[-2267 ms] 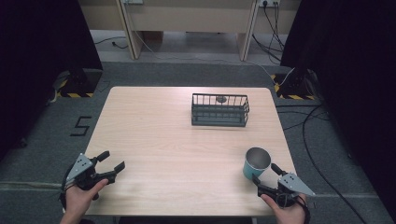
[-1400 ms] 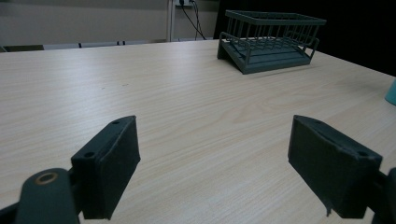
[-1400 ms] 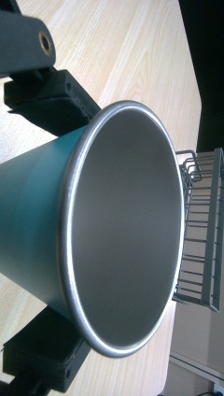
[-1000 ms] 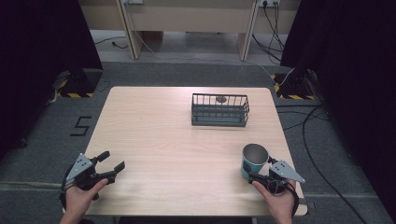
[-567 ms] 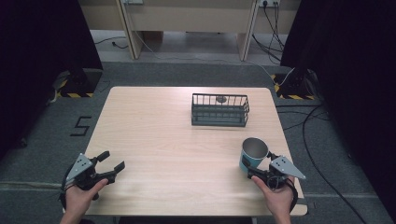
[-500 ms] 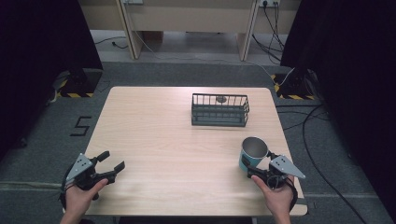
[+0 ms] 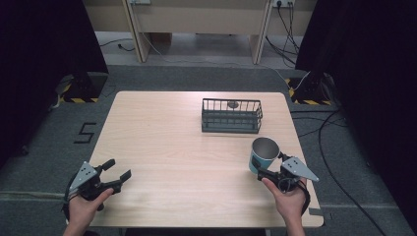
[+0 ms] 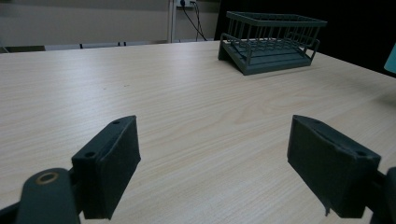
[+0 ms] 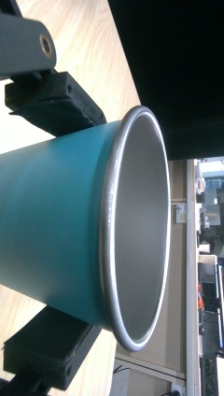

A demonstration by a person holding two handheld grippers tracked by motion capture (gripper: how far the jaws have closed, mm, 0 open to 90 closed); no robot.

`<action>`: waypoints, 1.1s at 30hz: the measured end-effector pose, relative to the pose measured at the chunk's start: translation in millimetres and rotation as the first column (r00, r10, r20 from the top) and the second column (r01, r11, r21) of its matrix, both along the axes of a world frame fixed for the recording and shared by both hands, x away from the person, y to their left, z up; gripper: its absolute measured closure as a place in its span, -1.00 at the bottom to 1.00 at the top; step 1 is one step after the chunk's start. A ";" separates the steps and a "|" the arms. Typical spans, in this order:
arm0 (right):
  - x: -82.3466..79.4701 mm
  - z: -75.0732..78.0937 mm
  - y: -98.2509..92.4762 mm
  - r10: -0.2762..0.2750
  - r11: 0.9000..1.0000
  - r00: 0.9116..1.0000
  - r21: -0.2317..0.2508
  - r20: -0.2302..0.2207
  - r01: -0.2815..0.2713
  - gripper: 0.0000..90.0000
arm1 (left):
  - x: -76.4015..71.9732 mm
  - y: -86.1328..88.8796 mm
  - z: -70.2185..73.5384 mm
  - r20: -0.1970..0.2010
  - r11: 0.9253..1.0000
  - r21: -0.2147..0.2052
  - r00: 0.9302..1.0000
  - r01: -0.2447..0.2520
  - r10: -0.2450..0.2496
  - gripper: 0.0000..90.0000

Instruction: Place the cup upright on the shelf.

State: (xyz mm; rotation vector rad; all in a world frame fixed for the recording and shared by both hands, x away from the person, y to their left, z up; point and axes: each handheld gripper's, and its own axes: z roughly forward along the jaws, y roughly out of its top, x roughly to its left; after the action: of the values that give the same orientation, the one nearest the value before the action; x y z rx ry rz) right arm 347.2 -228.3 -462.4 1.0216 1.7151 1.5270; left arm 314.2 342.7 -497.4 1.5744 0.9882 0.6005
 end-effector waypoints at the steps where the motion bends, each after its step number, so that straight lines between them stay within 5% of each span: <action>1: 1.1 1.1 0.6 0.000 1.000 1.000 0.003 0.000 0.000 -0.64 | 0.0 0.1 0.0 0.000 1.000 -0.001 1.000 0.000 0.000 -0.64; 33: 40.1 24.7 13.4 -0.015 0.999 0.999 0.035 0.037 0.014 -0.64 | -0.5 0.4 0.8 0.009 1.000 -0.002 1.000 -0.005 0.005 -0.63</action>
State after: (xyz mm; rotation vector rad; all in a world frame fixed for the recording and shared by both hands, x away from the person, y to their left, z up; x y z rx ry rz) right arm 387.4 -214.9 -437.7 1.0148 1.6574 1.5624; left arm 313.7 343.0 -496.6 1.5673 0.9860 0.6092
